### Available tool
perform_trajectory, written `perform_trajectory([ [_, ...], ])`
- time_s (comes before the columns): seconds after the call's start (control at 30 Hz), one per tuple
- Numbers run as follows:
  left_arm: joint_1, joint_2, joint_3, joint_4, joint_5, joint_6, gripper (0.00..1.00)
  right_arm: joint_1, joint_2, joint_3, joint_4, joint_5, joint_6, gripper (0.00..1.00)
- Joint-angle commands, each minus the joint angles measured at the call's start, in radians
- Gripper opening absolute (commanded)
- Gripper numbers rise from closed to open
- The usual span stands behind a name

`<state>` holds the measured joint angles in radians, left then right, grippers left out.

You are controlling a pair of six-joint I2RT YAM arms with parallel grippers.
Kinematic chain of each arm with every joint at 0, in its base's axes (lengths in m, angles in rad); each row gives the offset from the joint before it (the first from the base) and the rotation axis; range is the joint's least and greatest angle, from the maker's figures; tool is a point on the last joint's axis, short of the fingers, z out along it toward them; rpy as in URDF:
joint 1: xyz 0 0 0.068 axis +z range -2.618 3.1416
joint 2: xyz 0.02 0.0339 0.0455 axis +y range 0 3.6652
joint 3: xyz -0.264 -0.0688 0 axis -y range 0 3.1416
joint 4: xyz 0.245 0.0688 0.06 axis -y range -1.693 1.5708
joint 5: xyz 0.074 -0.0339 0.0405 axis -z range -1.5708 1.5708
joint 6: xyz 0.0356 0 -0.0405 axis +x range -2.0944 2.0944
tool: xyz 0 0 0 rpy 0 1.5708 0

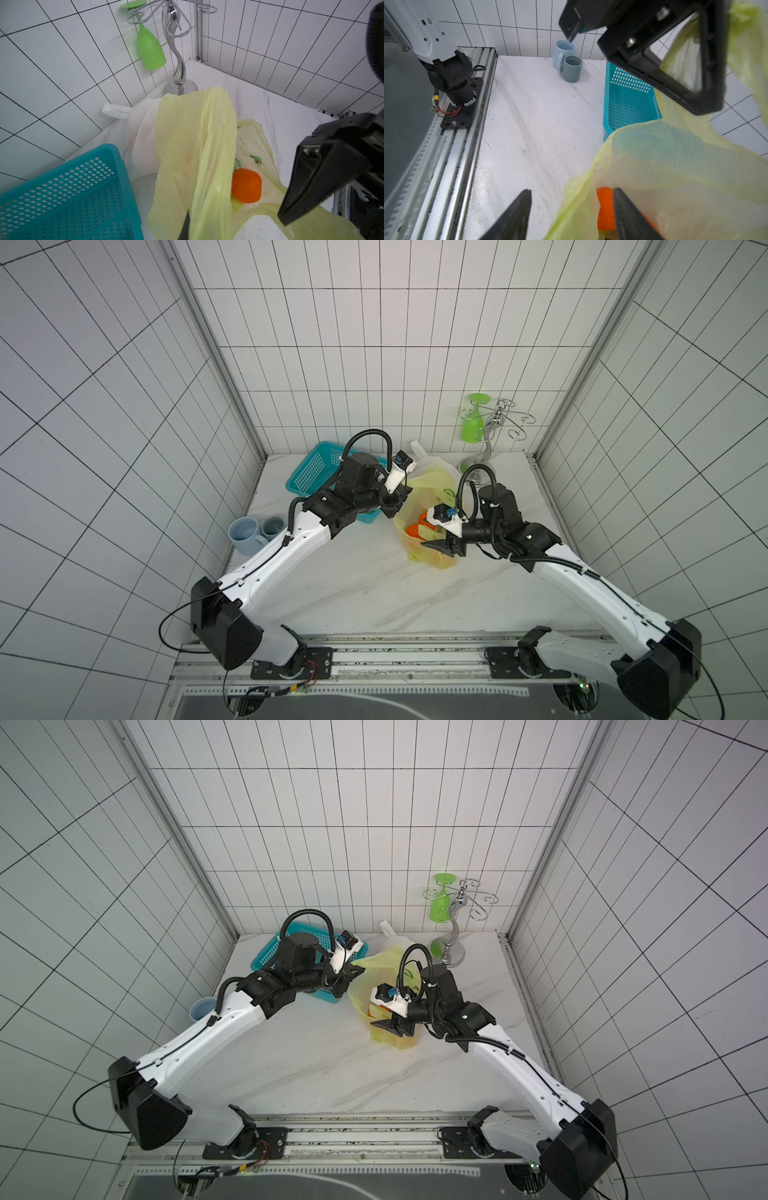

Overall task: Place the oranges into plastic bags & tie knots
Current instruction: Adjust the plastic bag at the center of the board.

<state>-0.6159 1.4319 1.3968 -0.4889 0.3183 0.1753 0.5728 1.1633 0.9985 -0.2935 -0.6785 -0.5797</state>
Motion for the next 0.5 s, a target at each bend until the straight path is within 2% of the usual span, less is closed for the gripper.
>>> perform_trajectory([
  [0.0,0.025,-0.020,0.058,-0.044,0.029,-0.024,0.00,0.000,-0.039,-0.017,0.067,0.035,0.031,0.15],
  [0.03,0.037,-0.029,0.073,-0.059,0.041,-0.019,0.00,-0.018,-0.061,0.011,0.043,0.039,0.030,0.07],
  [0.1,0.077,-0.065,0.102,-0.102,0.106,0.002,0.00,-0.100,-0.110,0.105,-0.031,-0.017,0.040,0.00],
  [0.2,0.129,-0.135,0.111,-0.133,0.161,0.016,0.00,-0.222,-0.139,0.264,-0.131,-0.058,0.093,0.00],
  [0.33,0.183,-0.211,0.121,-0.151,0.184,0.019,0.00,-0.316,-0.099,0.467,-0.201,0.027,0.210,0.00],
  [0.47,0.199,-0.237,0.158,-0.217,0.170,0.042,0.00,-0.404,-0.012,0.638,-0.249,0.085,0.298,0.00],
])
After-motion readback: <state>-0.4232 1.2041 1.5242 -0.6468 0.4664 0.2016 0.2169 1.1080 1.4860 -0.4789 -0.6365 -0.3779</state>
